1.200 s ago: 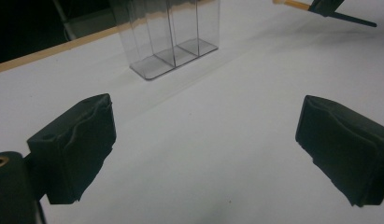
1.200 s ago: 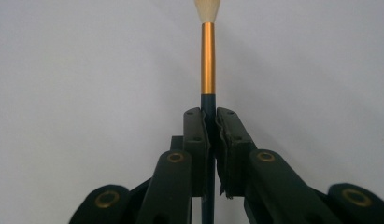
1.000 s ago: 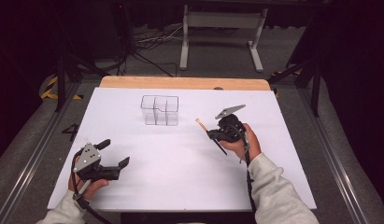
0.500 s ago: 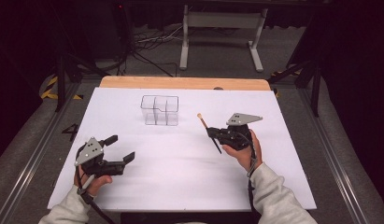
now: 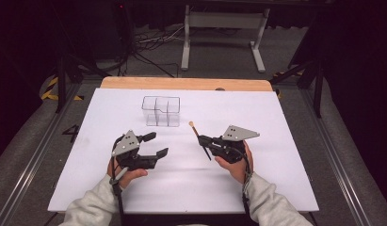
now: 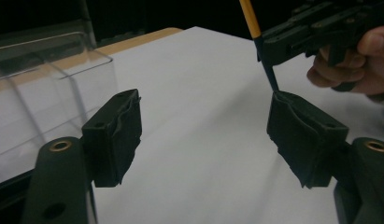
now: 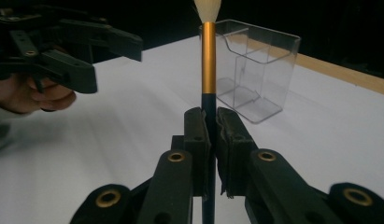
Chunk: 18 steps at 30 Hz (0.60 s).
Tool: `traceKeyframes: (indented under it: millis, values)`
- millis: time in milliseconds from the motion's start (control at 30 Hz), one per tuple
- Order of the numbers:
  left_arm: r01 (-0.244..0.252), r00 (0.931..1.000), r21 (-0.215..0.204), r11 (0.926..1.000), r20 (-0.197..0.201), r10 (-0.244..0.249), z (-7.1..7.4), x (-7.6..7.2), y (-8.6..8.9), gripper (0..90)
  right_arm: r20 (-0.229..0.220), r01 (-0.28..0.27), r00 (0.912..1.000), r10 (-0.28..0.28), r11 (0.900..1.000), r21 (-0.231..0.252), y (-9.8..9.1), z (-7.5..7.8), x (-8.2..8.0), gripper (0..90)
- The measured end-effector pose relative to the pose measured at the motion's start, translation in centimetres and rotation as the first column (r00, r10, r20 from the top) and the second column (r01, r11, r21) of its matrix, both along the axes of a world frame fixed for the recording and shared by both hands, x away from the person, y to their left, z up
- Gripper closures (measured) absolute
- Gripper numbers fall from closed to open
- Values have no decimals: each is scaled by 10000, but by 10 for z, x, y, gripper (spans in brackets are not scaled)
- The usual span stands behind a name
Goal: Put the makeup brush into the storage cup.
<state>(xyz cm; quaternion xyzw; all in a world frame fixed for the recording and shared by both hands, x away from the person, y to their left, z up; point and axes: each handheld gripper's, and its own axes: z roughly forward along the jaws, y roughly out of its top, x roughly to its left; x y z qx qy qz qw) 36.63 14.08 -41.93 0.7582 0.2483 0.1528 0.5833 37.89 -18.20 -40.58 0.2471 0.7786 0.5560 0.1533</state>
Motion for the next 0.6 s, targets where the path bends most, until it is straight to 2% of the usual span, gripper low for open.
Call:
traceKeyframes:
  millis: [67, 233, 300, 433, 600]
  values:
    - [106, 9999, -106, 9999, 39, -105, 2, 2, -5, 298, 88, -24, 10000, 23, 10000, 59, 0, 0, -1, 838]
    - [596, 9982, -953, 9937, 37, -595, 10, 6, -26, 405, 366, -149, 9992, 138, 9995, 292, 3, 2, -6, 838]
    - [754, 9972, -1093, 9911, 84, -749, 11, 7, -35, 459, 444, -125, 9990, 107, 9991, 397, 4, 2, -7, 838]
    - [1069, 9943, -1441, 9838, 135, -1060, 14, 9, -51, 470, 443, -179, 9989, 162, 9990, 399, 6, 0, -9, 838]
    - [1136, 9933, -1527, 9817, -45, -1156, 13, 12, -61, 526, 629, -201, 9979, 171, 9986, 480, 6, 1, -11, 838]
